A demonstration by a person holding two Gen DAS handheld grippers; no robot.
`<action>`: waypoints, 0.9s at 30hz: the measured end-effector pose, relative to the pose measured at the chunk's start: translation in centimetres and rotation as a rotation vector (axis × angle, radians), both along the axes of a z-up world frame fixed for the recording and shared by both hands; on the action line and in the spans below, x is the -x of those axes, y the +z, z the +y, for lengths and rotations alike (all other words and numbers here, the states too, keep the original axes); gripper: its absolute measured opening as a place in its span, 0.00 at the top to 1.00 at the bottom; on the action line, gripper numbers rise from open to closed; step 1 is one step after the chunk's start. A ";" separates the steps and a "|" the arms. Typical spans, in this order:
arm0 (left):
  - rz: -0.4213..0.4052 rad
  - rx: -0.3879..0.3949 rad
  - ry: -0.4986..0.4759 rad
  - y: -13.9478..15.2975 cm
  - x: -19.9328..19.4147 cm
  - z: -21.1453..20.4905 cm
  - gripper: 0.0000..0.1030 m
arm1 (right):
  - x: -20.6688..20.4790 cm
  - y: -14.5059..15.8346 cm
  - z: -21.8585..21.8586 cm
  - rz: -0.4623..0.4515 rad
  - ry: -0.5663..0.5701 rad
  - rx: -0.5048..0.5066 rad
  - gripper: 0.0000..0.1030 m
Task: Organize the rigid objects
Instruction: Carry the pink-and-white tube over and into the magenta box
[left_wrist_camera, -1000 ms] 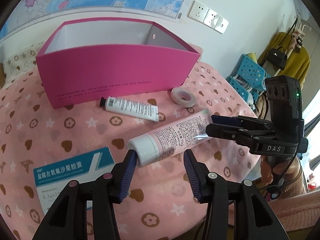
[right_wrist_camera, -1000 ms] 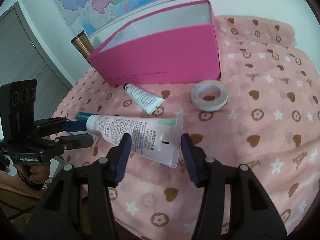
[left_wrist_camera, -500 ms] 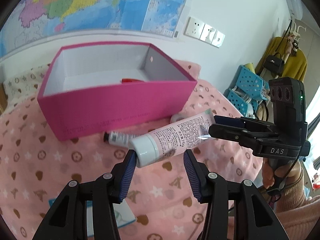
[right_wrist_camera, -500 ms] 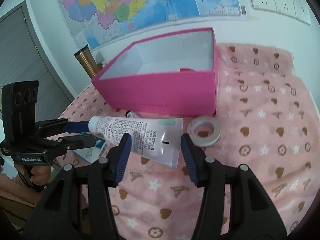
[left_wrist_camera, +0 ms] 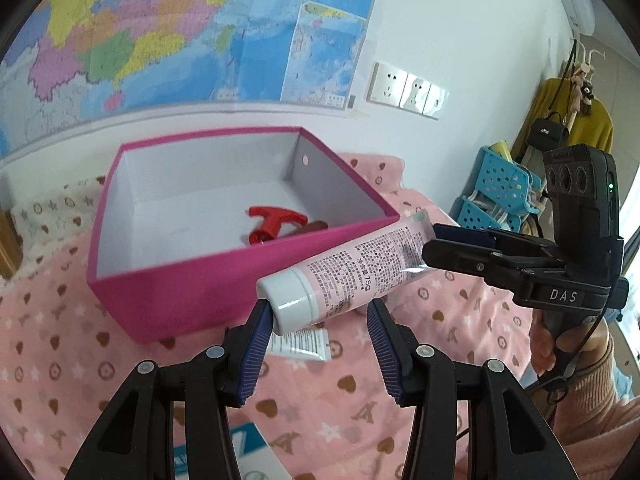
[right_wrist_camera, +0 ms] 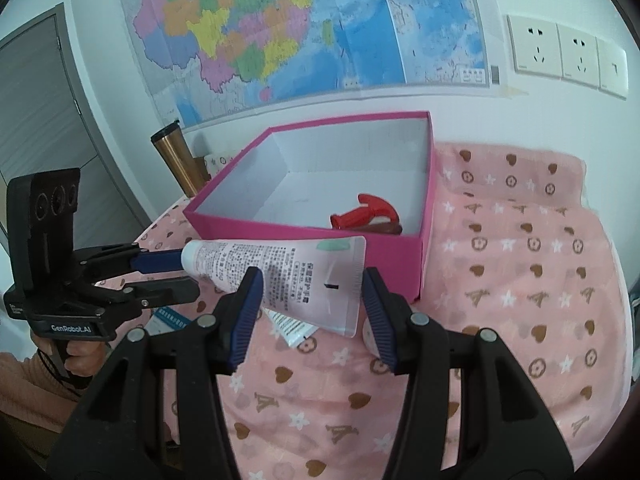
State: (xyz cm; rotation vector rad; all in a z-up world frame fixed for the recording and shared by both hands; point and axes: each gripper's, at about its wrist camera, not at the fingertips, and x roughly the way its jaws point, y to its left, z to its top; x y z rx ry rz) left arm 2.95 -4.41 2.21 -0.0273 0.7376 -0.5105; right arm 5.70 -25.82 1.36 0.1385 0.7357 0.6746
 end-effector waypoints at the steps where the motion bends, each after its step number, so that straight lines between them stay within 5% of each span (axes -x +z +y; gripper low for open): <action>1: -0.006 -0.001 0.000 0.2 -0.2 0.0 0.53 | -0.2 0.2 0.0 -0.003 0.000 -0.002 0.48; 27: -0.009 -0.007 0.014 1.3 -5.4 -0.4 0.53 | -5.2 1.5 0.3 -0.025 -0.031 0.013 0.48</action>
